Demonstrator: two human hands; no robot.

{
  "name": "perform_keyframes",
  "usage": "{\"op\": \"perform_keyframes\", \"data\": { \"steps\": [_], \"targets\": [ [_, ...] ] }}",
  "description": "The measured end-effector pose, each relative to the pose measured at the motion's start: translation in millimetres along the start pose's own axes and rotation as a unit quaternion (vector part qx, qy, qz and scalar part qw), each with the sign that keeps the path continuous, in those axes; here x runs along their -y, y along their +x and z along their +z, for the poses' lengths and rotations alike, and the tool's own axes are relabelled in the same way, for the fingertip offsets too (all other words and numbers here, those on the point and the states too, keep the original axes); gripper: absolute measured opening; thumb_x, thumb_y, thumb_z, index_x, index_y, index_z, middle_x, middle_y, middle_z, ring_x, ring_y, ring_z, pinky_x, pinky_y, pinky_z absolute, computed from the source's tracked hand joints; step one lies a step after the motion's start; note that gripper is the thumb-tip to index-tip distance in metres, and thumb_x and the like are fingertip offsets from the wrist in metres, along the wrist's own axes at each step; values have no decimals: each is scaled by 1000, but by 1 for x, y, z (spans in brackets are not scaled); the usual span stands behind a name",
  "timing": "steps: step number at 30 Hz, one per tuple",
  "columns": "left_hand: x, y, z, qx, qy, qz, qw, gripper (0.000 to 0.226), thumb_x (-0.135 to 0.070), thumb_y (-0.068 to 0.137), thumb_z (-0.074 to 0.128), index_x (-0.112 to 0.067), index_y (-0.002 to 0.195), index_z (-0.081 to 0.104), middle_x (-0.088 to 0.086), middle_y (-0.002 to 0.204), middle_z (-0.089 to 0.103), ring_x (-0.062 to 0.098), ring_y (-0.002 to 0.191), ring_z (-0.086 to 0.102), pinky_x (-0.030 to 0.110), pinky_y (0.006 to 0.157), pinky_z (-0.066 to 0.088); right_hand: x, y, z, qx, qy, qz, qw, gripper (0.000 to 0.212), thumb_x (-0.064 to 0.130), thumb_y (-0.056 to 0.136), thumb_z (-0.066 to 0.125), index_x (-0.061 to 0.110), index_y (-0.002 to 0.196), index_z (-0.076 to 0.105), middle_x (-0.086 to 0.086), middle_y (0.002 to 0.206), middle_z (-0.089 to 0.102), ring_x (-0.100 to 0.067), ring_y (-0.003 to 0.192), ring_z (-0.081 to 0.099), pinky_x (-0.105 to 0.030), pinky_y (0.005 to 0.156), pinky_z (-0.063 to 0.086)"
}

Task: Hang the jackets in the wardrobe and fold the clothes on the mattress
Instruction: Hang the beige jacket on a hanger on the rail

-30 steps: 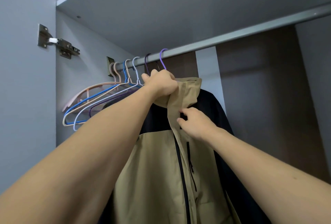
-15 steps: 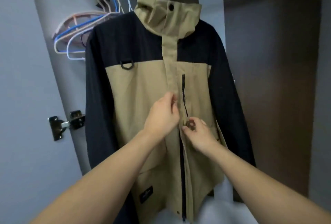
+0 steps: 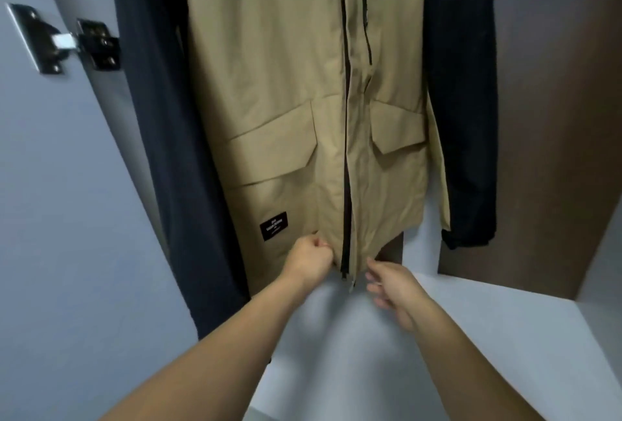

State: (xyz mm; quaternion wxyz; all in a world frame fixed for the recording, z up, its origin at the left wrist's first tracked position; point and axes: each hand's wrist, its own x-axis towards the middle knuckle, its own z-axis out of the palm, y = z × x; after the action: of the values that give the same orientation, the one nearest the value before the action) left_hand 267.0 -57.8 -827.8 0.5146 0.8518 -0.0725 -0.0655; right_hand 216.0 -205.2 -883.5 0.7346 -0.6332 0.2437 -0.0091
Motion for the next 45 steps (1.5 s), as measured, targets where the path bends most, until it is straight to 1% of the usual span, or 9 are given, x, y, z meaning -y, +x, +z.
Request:
{"op": "perform_keyframes", "data": {
  "steps": [6,15,21,29,34,37,40,43,45],
  "targets": [
    [50,3,36,-3,-244,-202,948,17,-14,96,49,-15,109,59,5,103,58,19,82,48,32,72,41,-46,13,-12,46,108,109,987,42,37,96,58,11,129,56,-7,129,61,-21,112,57,-33,86,42],
    [42,-6,31,-1,-489,-213,846,14,-22,89,55,-24,75,58,-10,53,57,8,58,45,30,62,26,-30,5,-14,127,254,101,953,6,22,93,61,16,94,63,1,88,70,-12,90,58,-23,70,37],
    [60,-49,14,81,-428,-117,893,10,-20,81,66,-17,90,67,-4,73,60,8,60,49,24,60,33,-52,-11,-14,198,287,56,936,16,7,85,53,12,97,61,-3,75,64,-12,60,52,-25,64,37],
    [70,-85,-1,79,-303,-13,950,37,-32,68,76,-2,90,69,13,80,56,14,61,48,26,66,41,-63,-38,-32,225,167,-13,960,60,25,48,96,7,92,60,-3,75,62,-10,61,53,-20,57,45],
    [61,-98,2,122,-223,16,967,39,-46,64,83,-13,82,75,-11,71,69,-1,63,59,13,64,44,-51,-50,-26,163,84,-133,974,4,6,84,67,6,87,67,1,75,69,-8,69,58,-23,69,40],
    [59,-98,2,134,-216,27,967,7,-19,83,77,-14,88,76,-14,82,75,-4,82,69,5,69,47,-49,-50,-24,136,63,-161,976,7,5,84,69,3,91,70,-5,83,72,-12,77,63,-30,82,44],
    [58,-97,0,130,-206,31,969,21,-20,79,81,-11,98,77,-6,98,77,3,96,70,9,78,50,-46,-51,-25,109,46,-162,980,20,7,82,72,-4,99,70,-13,92,72,-21,89,64,-39,93,46],
    [60,-94,1,136,-195,4,971,9,-21,77,83,-13,78,78,-7,82,76,2,81,70,7,65,46,-46,-51,-29,111,38,-155,981,19,5,85,69,-4,102,70,-14,96,73,-20,91,66,-38,94,47],
    [58,-95,5,139,-175,9,975,43,-15,80,81,-21,42,64,-15,50,58,-4,49,54,6,47,36,-45,-54,-31,122,32,-156,980,14,6,85,69,1,98,72,-7,90,73,-11,82,65,-31,88,47]
  ]
}}
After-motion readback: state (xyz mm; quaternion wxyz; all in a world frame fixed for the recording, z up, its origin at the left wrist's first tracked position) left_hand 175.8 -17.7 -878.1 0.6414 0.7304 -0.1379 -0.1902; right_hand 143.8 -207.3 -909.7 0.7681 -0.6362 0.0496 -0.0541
